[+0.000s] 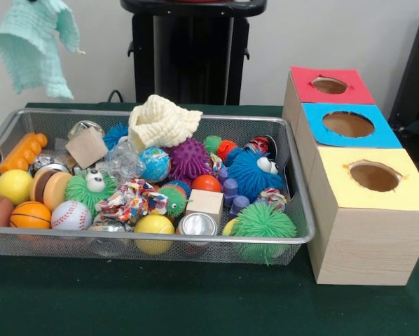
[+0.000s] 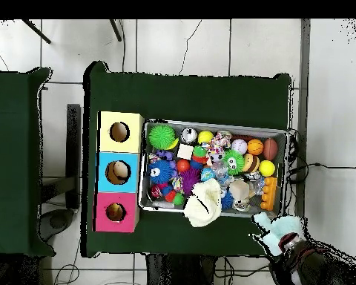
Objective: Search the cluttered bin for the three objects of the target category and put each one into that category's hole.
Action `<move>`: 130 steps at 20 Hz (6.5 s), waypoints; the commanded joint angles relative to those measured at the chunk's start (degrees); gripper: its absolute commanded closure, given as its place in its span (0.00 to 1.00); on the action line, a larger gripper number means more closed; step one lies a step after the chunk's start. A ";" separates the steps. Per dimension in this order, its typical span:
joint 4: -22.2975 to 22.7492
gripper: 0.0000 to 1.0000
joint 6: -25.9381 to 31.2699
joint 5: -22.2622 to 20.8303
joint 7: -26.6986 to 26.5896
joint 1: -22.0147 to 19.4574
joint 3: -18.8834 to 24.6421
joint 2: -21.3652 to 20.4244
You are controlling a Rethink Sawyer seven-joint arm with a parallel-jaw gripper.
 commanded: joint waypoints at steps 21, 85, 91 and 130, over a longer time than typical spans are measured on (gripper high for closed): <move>2.04 1.00 3.46 3.18 -12.56 -4.37 12.75 1.77; -2.46 1.00 2.00 8.25 5.50 24.07 -6.22 6.36; -3.23 0.00 3.05 7.86 2.19 22.79 -6.76 6.28; -20.48 0.00 -0.87 8.18 -2.73 17.83 -1.75 19.54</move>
